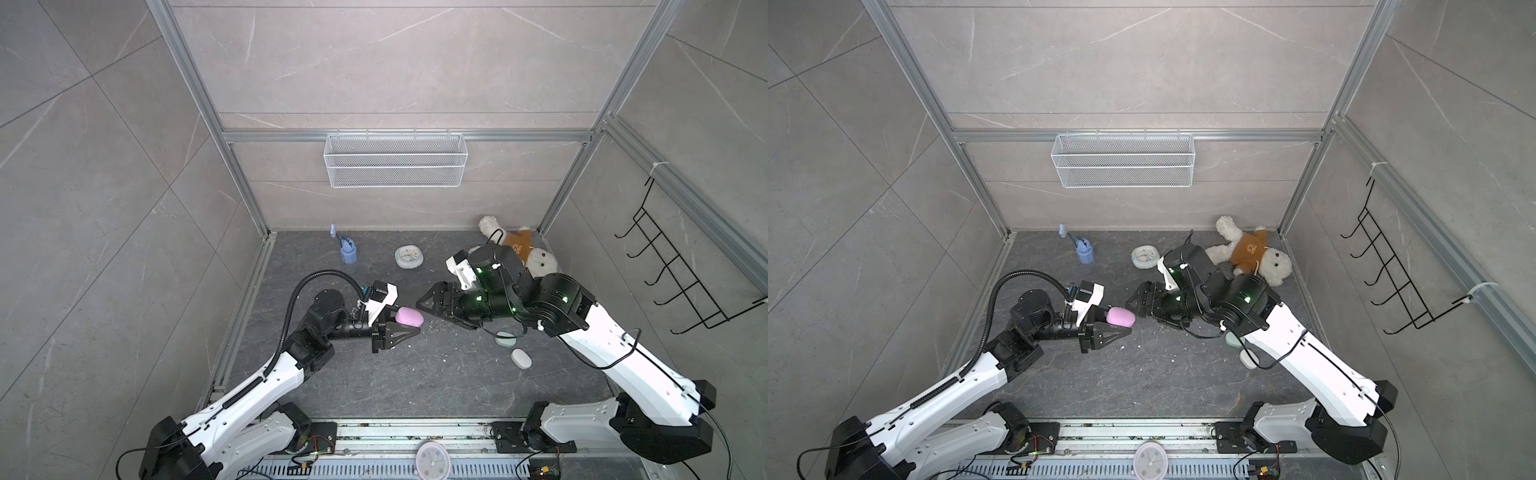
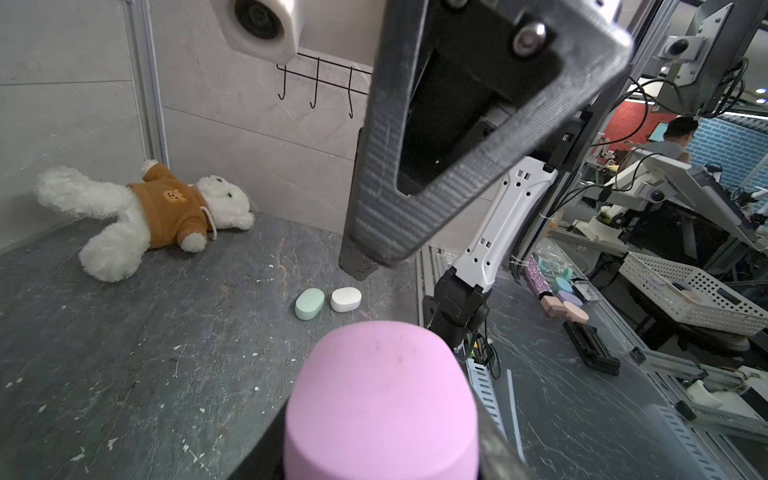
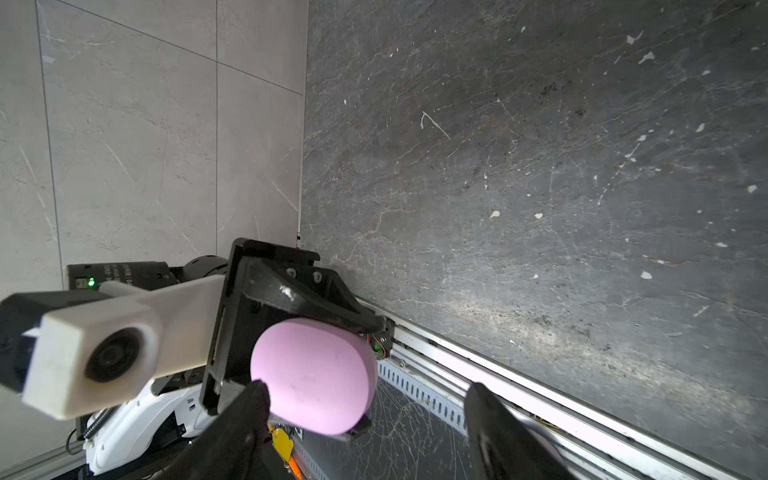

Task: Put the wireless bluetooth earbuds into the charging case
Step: 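Close the case lid with the right gripper while left holds the case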

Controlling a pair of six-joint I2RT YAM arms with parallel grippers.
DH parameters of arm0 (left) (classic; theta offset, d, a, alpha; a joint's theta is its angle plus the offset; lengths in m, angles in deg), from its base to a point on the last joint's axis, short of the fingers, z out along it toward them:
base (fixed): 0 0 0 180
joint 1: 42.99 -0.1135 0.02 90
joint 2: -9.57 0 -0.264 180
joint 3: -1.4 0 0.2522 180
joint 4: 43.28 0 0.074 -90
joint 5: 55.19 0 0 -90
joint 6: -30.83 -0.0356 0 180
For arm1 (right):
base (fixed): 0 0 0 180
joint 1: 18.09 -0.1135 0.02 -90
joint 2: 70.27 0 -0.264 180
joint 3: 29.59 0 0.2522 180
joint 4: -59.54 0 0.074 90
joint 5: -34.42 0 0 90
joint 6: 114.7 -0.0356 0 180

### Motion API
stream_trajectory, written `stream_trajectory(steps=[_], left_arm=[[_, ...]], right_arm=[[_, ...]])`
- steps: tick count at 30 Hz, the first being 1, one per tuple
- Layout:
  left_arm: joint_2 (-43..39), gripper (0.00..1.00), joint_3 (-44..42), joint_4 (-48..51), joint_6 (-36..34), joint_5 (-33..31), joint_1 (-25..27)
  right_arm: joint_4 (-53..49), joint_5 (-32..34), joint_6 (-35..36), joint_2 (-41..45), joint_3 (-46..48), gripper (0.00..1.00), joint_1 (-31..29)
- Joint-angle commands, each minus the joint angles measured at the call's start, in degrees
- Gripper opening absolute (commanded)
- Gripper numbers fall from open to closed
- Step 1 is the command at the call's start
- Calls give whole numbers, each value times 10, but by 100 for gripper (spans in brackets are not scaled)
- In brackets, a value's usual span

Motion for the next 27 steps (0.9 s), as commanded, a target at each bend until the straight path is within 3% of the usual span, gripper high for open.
stream_trajectory(steps=[1, 7, 17, 27], left_arm=[[-5, 8, 31, 82, -56, -6, 4], [14, 9, 50, 123, -77, -4, 11], [20, 9, 54, 136, -85, -7, 15], [22, 9, 54, 139, -87, -7, 18]], right_arm=[[43, -57, -13, -4, 23, 80, 1], [57, -83, -16, -21, 32, 87, 1], [55, -105, -24, -53, 52, 87, 1], [58, -116, -29, -66, 52, 79, 1]])
